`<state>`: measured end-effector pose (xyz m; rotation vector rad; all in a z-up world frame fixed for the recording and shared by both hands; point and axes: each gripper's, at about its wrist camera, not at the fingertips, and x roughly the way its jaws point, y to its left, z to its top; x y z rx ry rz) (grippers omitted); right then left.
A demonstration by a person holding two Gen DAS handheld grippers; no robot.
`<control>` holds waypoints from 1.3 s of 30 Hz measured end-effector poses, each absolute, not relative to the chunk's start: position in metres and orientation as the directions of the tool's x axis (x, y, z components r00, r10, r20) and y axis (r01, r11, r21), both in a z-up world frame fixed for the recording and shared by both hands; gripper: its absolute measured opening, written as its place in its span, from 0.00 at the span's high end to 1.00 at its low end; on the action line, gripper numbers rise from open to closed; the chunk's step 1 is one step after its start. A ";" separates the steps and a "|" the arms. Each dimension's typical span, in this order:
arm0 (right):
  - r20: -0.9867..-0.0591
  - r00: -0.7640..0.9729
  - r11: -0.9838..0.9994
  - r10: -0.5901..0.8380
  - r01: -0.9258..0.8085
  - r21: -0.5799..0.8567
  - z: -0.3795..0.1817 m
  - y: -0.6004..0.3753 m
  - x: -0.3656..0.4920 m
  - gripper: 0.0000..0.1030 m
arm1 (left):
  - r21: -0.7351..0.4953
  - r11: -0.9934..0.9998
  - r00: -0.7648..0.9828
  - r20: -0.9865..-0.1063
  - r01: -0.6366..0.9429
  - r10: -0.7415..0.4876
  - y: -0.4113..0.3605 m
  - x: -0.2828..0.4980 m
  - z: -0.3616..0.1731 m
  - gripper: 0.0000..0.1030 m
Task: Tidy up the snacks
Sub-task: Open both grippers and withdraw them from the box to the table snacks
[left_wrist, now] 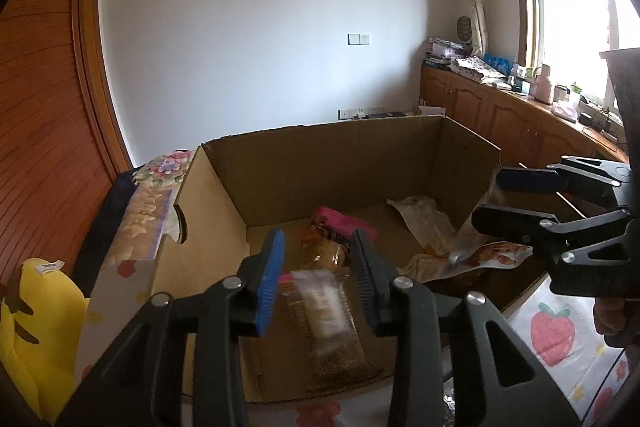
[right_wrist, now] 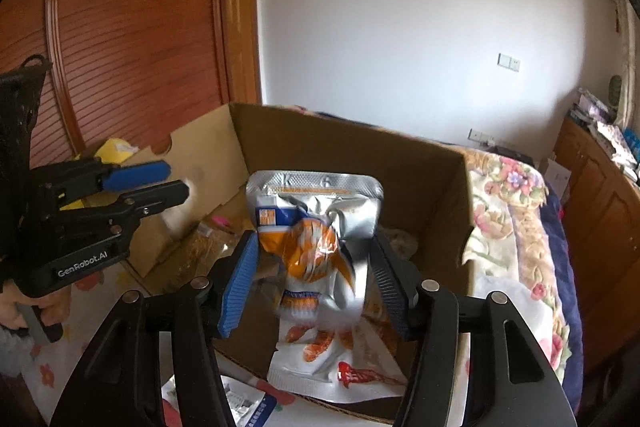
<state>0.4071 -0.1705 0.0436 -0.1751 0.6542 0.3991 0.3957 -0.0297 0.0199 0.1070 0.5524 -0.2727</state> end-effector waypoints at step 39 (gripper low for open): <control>-0.692 0.654 0.924 0.305 -0.379 0.048 0.029 -0.201 0.228 0.43 | -0.030 0.938 0.764 -0.571 0.346 -0.300 -0.025 0.220 -0.002 0.63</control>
